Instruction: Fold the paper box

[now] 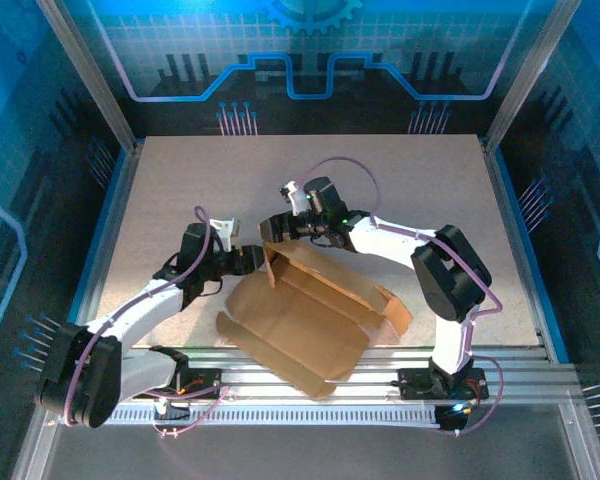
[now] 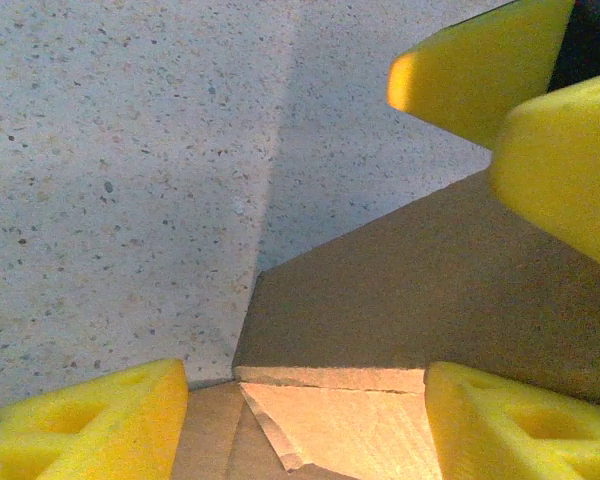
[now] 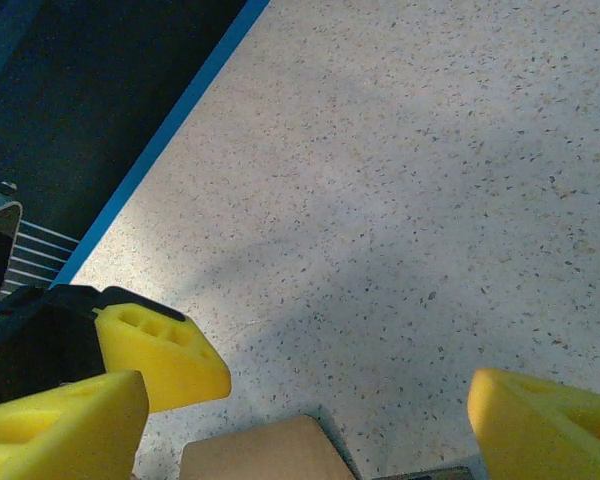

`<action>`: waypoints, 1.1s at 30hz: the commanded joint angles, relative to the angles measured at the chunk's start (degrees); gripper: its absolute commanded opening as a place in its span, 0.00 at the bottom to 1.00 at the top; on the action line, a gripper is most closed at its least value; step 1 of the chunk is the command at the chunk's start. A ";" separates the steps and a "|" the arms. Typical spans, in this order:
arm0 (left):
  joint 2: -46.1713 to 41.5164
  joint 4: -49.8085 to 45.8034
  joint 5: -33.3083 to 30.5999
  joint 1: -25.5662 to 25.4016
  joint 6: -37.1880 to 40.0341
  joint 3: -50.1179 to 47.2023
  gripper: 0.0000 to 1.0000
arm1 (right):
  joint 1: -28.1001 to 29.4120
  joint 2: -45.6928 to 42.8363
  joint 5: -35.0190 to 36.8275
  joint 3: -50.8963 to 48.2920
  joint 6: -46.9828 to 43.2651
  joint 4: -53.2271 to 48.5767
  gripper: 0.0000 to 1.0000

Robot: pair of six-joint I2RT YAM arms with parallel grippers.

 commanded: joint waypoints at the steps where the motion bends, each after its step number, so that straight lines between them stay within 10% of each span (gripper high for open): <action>1: 1.26 1.18 0.12 -1.19 2.66 -1.52 0.65 | 0.23 0.45 -1.05 -1.78 0.84 -1.46 0.82; 33: 12.79 9.09 -9.05 -7.28 3.38 3.70 0.58 | -3.50 2.74 -10.97 -2.54 7.34 2.23 0.69</action>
